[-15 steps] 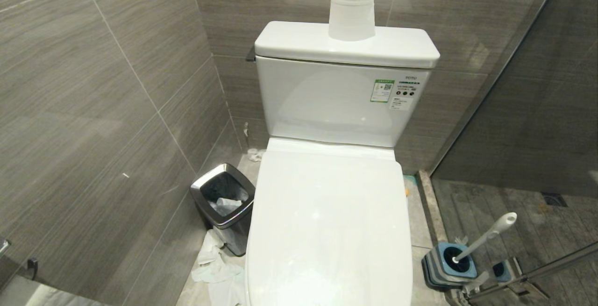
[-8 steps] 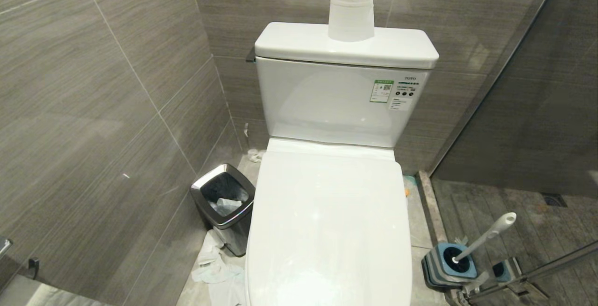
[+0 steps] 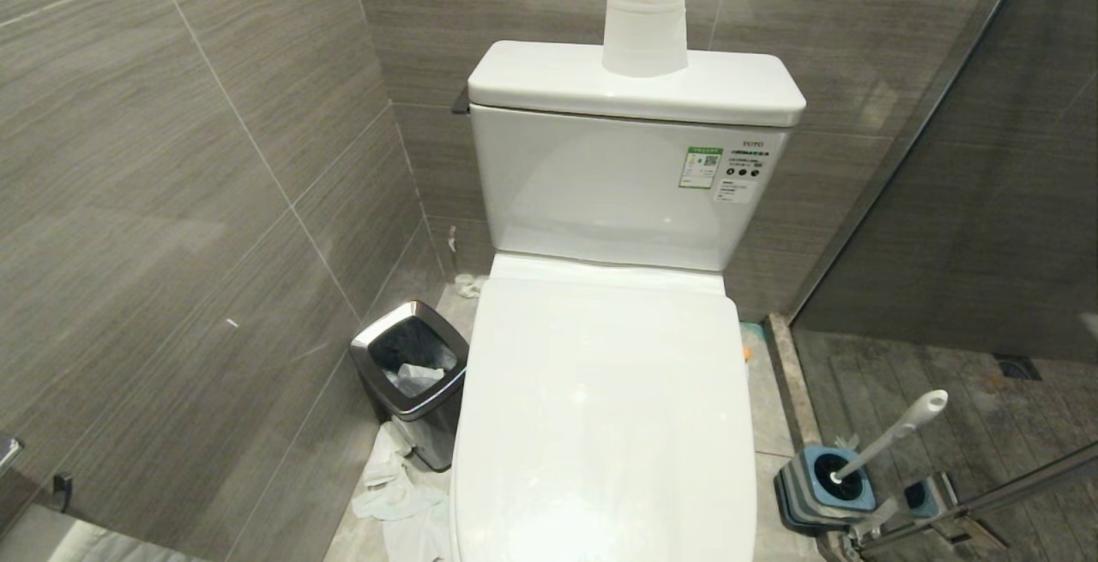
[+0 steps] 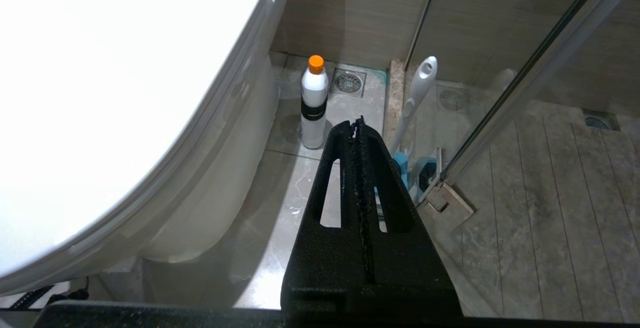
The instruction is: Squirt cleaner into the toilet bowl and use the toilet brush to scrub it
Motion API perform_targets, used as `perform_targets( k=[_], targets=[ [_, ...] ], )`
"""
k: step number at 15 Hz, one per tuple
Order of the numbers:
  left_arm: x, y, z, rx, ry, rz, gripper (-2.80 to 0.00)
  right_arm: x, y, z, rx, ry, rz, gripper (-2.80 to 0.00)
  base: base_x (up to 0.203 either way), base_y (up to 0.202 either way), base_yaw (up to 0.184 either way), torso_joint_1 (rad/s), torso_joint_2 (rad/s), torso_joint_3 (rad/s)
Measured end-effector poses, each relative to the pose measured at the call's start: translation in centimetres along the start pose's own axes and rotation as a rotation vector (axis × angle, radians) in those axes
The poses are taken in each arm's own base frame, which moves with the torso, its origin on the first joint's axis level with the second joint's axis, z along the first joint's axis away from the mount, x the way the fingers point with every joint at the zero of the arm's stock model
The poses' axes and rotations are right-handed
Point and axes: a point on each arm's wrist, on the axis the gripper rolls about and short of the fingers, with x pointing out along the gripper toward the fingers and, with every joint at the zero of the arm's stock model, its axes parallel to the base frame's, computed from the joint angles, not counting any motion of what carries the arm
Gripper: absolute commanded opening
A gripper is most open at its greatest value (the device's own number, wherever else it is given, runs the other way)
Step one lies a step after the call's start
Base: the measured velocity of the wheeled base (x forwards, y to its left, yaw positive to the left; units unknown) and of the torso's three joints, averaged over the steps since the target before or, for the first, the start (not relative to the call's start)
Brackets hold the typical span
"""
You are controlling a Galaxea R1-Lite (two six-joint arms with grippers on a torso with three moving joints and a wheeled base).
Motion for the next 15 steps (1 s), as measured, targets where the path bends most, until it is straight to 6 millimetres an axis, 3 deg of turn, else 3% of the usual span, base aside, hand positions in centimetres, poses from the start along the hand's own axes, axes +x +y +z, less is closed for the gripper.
perform_targets(
  k=[7,10,15],
  targets=[
    [-0.4,-1.3,-7.8,0.008,0.054,-0.004,-2.80,0.0,0.0,0.0,0.000,0.000,0.000,-2.80,0.000,0.000,0.000,0.000,0.00,0.000],
    [0.7,-1.9,-10.2,0.011,0.051,-0.004,-2.80,0.0,0.0,0.0,0.000,0.001,0.000,-2.80,0.000,0.000,0.000,0.000,0.00,0.000],
    [2.8,-3.3,-15.7,0.010,0.054,-0.013,-2.80,0.0,0.0,0.0,0.000,0.001,-0.001,-2.80,0.000,0.000,0.000,0.000,0.00,0.000]
  ],
)
